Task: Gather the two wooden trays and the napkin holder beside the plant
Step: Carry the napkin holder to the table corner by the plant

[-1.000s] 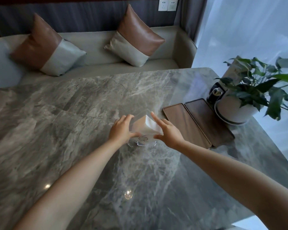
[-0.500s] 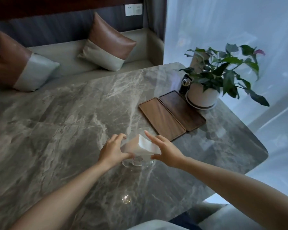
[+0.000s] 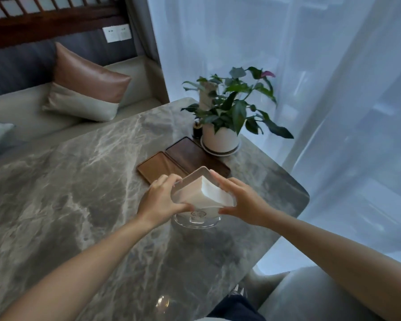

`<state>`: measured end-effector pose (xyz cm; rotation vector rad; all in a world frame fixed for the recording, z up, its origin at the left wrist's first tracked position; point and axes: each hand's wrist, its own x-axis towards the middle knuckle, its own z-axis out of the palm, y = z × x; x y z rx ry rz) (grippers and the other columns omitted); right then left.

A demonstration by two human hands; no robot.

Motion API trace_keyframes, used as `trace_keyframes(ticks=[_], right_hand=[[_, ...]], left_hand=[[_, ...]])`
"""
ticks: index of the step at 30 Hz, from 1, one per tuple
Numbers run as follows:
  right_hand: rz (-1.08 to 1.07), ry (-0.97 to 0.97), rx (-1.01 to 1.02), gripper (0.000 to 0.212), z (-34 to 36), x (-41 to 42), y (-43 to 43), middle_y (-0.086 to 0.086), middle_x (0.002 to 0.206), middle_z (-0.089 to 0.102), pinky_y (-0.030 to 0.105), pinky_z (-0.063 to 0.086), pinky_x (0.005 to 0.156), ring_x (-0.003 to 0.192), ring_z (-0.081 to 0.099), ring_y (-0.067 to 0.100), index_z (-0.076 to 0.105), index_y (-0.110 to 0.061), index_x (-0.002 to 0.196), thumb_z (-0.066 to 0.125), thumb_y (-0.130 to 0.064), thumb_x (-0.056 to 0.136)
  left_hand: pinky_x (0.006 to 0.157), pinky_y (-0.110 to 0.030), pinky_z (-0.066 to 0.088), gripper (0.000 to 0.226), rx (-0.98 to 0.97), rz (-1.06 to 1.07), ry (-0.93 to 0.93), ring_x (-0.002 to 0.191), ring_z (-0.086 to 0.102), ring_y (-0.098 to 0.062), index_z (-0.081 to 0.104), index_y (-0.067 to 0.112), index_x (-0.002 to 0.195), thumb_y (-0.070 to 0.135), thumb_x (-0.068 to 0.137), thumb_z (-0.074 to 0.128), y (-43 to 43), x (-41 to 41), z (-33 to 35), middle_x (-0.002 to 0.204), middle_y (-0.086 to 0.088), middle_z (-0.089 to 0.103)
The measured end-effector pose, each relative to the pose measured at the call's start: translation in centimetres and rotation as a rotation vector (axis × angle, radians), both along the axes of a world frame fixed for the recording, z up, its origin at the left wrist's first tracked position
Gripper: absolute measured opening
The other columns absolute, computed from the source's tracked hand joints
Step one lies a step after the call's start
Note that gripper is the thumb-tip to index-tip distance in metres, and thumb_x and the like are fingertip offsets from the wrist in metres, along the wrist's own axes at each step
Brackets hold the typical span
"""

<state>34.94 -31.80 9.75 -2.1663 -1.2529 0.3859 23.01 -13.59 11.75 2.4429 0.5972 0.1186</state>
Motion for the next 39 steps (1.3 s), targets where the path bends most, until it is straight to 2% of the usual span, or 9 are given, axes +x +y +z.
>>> trace_keyframes(ticks=[4,9,11,14,18,21,24,33,39], right_hand=[[-0.086,-0.027,0.013,0.107,0.9,3.8,-3.3,0.009,0.122,0.052,0.039,0.046,0.098,0.107,0.049,0.020,-0.014,-0.042,0.131,0.074,-0.015,0.075],[-0.234,-0.008,0.031,0.104,0.8,8.0,-7.4,0.004,0.122,0.051,0.028,0.042,0.094,0.101,0.041,0.008,-0.009,-0.040,0.131,0.074,-0.015,0.074],[-0.294,0.007,0.052,0.104,0.4,9.7,-8.8,-0.003,0.113,0.047,0.023,0.038,0.088,0.099,0.041,0.007,-0.007,-0.038,0.132,0.075,-0.015,0.073],[-0.389,0.020,0.076,0.105,-0.4,11.7,-10.6,-0.001,0.105,0.047,0.032,0.044,0.090,0.096,0.044,0.011,-0.004,-0.042,0.132,0.077,-0.016,0.071],[-0.486,0.049,0.067,0.101,-1.3,13.7,-12.5,0.002,0.106,0.051,0.039,0.047,0.093,0.096,0.047,0.015,0.003,-0.046,0.134,0.076,-0.015,0.071],[-0.552,0.070,0.019,0.096,-1.8,14.8,-13.5,0.010,0.117,0.054,0.036,0.045,0.092,0.104,0.051,0.022,0.014,-0.036,0.144,0.075,-0.016,0.073],[-0.602,0.069,-0.023,0.093,-2.3,15.5,-14.7,0.010,0.120,0.054,0.036,0.046,0.091,0.108,0.051,0.023,0.018,-0.032,0.145,0.075,-0.018,0.073],[-0.699,0.096,-0.059,0.093,-3.7,16.1,-16.9,0.011,0.120,0.055,0.040,0.049,0.089,0.105,0.053,0.024,0.020,-0.028,0.144,0.077,-0.021,0.070],[-0.727,0.101,-0.095,0.093,-3.9,15.7,-17.0,0.011,0.120,0.055,0.039,0.047,0.088,0.107,0.052,0.026,0.018,-0.027,0.145,0.075,-0.022,0.072]], left_hand=[[0.085,-0.031,0.045,0.067,0.032,-0.091,-0.025,0.104,0.058,-0.020,0.059,0.018,0.113,0.039,0.055,0.086,-2.4,5.5,0.9,0.109,-0.003,0.061],[0.092,-0.036,0.048,0.073,0.042,-0.239,-0.010,0.107,0.058,-0.021,0.055,0.016,0.121,0.040,0.058,0.084,-5.4,12.4,1.2,0.115,-0.006,0.060],[0.096,-0.037,0.046,0.076,0.061,-0.299,0.012,0.111,0.056,-0.023,0.053,0.016,0.125,0.040,0.060,0.083,-6.6,15.1,1.3,0.120,-0.007,0.060],[0.101,-0.038,0.044,0.078,0.049,-0.370,0.051,0.117,0.053,-0.023,0.050,0.015,0.129,0.038,0.062,0.082,-8.4,18.8,1.2,0.127,-0.006,0.057],[0.100,-0.036,0.041,0.077,0.033,-0.423,0.093,0.118,0.050,-0.023,0.048,0.016,0.130,0.034,0.064,0.082,-10.4,22.6,0.5,0.129,-0.008,0.054],[0.101,-0.037,0.040,0.076,0.002,-0.449,0.129,0.119,0.049,-0.024,0.046,0.018,0.131,0.033,0.065,0.082,-11.7,24.7,-0.2,0.130,-0.009,0.053],[0.100,-0.036,0.040,0.076,-0.004,-0.495,0.159,0.119,0.049,-0.025,0.045,0.017,0.132,0.031,0.067,0.081,-13.0,26.3,-0.7,0.131,-0.009,0.052],[0.103,-0.035,0.038,0.076,-0.026,-0.565,0.207,0.126,0.045,-0.024,0.042,0.016,0.134,0.026,0.069,0.081,-15.8,28.9,-2.0,0.138,-0.008,0.048],[0.102,-0.036,0.039,0.073,-0.010,-0.595,0.244,0.124,0.045,-0.027,0.041,0.017,0.134,0.022,0.071,0.079,-16.5,29.5,-2.7,0.135,-0.011,0.048]])
